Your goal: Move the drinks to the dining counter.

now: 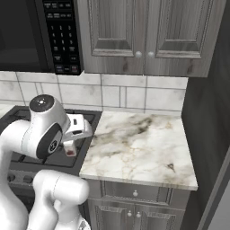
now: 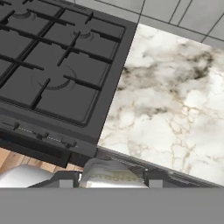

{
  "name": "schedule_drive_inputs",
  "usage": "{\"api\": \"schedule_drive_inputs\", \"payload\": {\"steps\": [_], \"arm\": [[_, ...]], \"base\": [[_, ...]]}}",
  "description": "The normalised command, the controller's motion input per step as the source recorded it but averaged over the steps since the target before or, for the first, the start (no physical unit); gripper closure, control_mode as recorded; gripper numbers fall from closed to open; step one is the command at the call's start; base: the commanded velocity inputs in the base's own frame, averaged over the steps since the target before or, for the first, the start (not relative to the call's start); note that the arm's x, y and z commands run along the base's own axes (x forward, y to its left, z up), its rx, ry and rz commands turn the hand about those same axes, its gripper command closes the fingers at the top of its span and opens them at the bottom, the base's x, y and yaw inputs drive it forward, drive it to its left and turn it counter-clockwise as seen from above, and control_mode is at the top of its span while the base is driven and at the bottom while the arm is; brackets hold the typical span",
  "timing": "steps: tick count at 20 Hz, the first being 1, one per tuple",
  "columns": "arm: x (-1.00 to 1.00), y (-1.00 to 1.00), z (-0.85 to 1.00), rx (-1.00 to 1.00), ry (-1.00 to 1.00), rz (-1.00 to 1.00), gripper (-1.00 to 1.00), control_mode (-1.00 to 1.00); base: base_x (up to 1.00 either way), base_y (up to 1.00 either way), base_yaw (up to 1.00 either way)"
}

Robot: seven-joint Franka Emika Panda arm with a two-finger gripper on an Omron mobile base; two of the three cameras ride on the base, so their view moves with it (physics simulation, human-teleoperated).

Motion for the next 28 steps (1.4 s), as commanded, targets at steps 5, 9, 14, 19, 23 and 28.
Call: {"api": "schedule_drive_inputs", "payload": {"steps": [5,9,14,19,23,28], "arm": [[0.0,0.0,0.0,0.0,0.0,0.0,1.0,-1.0],[0.0,0.0,0.0,0.0,0.0,0.0,1.0,1.0],[0.0,0.0,0.0,0.0,0.0,0.0,1.0,1.0],[0.0,0.0,0.0,0.0,0.0,0.0,1.0,1.0],[0.0,0.0,0.0,0.0,0.0,0.0,1.0,1.0],[0.0,0.0,0.0,0.0,0.0,0.0,1.0,1.0]], "base": [[0.0,0.0,0.0],[0.0,0.0,0.0],[-0.54,0.24,0.19],[-0.08,0.71,0.6],[0.06,0.91,0.71],[0.12,0.69,0.72]]}}
